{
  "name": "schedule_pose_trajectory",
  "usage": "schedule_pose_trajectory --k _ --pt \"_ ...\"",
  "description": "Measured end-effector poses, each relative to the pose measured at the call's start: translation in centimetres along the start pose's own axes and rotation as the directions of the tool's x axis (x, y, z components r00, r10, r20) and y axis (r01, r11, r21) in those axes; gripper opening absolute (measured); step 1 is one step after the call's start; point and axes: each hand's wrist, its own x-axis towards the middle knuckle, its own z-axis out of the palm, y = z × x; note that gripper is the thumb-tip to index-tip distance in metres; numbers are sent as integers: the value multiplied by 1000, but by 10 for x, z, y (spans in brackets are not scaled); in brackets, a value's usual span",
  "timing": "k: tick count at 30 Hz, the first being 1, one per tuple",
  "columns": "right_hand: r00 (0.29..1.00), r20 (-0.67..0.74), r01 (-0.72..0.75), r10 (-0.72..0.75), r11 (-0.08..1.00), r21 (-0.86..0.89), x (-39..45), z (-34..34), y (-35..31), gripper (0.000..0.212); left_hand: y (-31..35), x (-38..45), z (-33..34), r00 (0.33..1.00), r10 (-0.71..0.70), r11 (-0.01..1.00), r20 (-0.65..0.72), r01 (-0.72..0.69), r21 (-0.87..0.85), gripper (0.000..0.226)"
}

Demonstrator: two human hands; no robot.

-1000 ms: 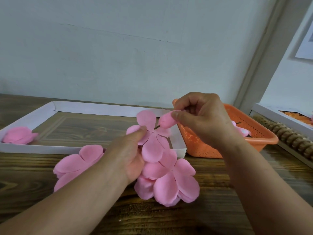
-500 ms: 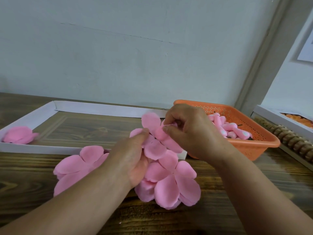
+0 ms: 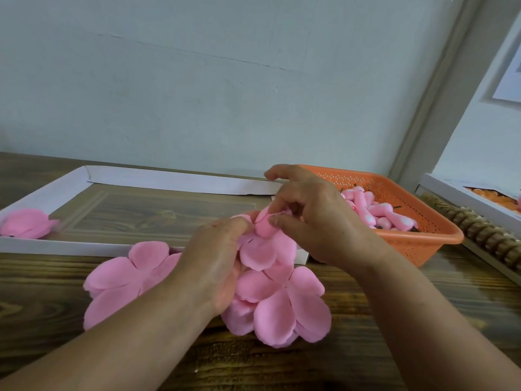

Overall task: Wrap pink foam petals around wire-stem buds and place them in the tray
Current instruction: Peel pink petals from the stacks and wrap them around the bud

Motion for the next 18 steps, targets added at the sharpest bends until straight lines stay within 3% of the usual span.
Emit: schedule_pose_trajectory --k 9,15,18 --pt "1000 -2 6 -6 1000 23 -1 -3 -2 6 -3 0 -4 996 76 984 -42 -68 167 29" --pt "987 -87 -122 137 980 156 0 3 -3 20 -3 -4 0 989 131 953 -67 -107 283 23" --pt "976 -63 -184 208 946 268 2 6 -4 26 -3 -4 2 980 177 943 -92 -142 301 22"
